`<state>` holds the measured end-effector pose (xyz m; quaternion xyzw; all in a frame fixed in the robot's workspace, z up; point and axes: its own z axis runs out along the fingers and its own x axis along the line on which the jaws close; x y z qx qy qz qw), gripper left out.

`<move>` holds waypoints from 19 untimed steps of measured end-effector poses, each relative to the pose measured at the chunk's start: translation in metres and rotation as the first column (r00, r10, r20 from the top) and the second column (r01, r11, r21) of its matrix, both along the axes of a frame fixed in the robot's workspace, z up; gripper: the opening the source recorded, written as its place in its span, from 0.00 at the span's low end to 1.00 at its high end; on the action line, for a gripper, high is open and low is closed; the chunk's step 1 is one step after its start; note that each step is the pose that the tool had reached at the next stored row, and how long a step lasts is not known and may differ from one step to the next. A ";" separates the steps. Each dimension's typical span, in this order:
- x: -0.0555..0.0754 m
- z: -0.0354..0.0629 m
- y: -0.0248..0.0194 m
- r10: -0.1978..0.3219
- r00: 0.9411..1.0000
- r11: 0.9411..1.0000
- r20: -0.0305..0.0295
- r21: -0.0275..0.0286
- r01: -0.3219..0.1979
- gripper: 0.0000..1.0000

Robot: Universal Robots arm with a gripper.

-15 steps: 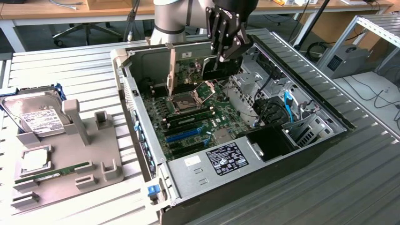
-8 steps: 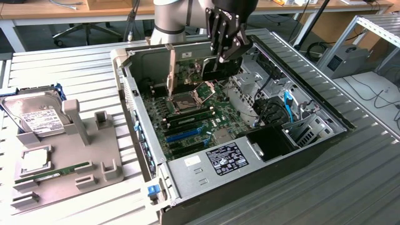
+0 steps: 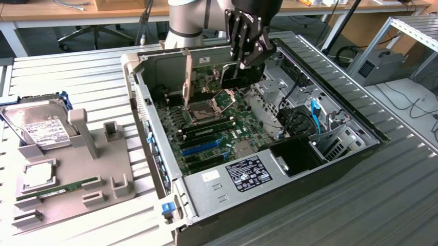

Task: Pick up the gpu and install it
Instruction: 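Insert the gpu into the slot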

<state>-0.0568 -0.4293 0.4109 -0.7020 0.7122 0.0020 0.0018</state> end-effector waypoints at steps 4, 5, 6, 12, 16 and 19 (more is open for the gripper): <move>0.000 -0.0012 0.0000 0.000 1.000 1.000 0.000 0.000 0.000 0.27; 0.000 -0.0017 0.0000 0.000 1.000 1.000 0.000 0.000 0.000 0.27; 0.000 -0.0021 0.0000 0.000 1.000 1.000 0.000 0.000 0.000 0.27; 0.000 -0.0029 0.0000 0.000 1.000 1.000 0.000 0.000 0.000 0.27; 0.000 -0.0039 0.0000 0.000 1.000 1.000 0.000 0.000 0.000 0.27; 0.000 -0.0050 0.0000 0.000 1.000 1.000 0.000 0.000 0.000 0.27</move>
